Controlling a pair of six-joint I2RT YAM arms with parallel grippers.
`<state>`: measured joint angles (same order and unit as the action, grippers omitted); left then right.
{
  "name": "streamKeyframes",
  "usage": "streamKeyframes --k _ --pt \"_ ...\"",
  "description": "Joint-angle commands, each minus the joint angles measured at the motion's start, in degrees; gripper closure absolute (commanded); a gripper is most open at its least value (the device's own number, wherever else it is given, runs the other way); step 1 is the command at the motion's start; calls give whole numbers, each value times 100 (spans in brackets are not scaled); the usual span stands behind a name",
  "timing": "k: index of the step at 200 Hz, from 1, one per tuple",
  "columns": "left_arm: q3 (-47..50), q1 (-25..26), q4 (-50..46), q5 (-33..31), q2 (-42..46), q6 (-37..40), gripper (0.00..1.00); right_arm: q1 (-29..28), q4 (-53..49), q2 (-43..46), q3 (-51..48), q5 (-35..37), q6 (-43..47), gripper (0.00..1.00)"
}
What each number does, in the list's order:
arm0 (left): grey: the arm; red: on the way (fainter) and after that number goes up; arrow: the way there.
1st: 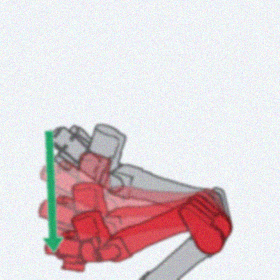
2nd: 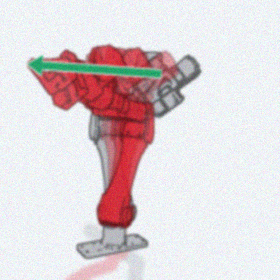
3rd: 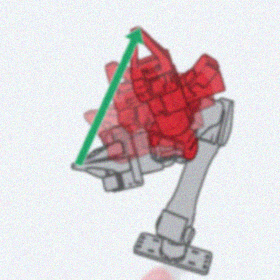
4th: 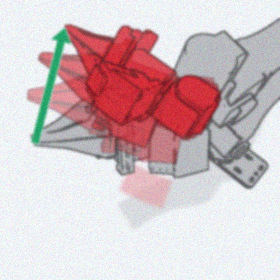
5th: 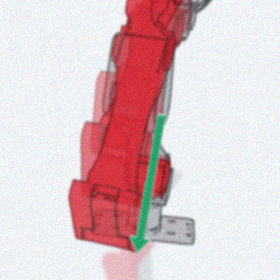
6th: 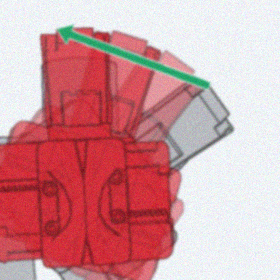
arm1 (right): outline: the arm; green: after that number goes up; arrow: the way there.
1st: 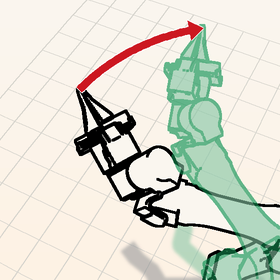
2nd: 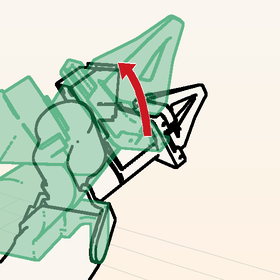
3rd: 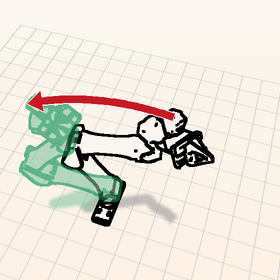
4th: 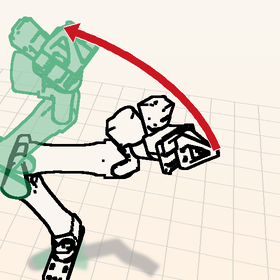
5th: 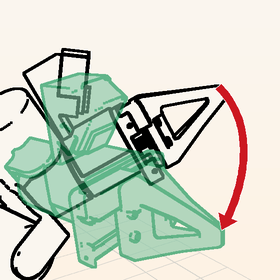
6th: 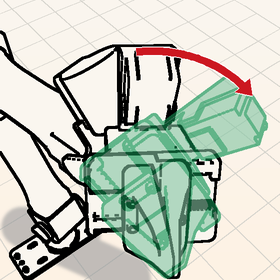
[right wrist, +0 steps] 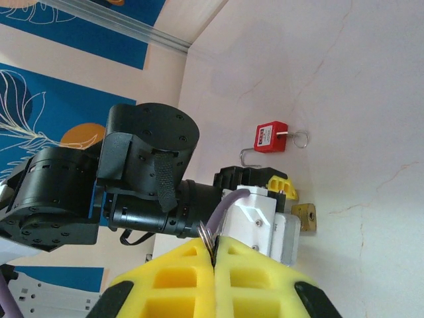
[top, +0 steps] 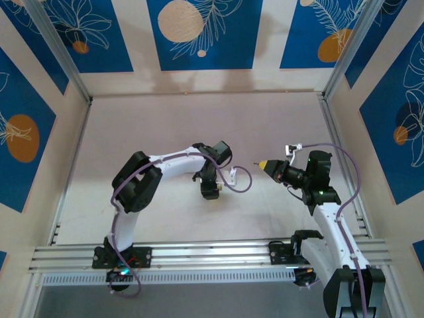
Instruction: Unlock with the key
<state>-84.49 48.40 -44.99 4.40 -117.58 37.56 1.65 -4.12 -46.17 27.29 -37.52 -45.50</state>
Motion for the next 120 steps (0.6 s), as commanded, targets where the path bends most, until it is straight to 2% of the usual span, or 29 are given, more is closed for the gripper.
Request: streamKeyframes --k 1,58,120 --pt "92 -45 -269 175 77 -157 34 40 21 82 -57 -133 -47 100" --pt "-443 -50 -321 213 -92 -395 33 58 -110 126 -118 -19 -16 100" --pt "-1048 -50 -801 484 -605 -706 40 88 -313 258 -127 80 93 100"
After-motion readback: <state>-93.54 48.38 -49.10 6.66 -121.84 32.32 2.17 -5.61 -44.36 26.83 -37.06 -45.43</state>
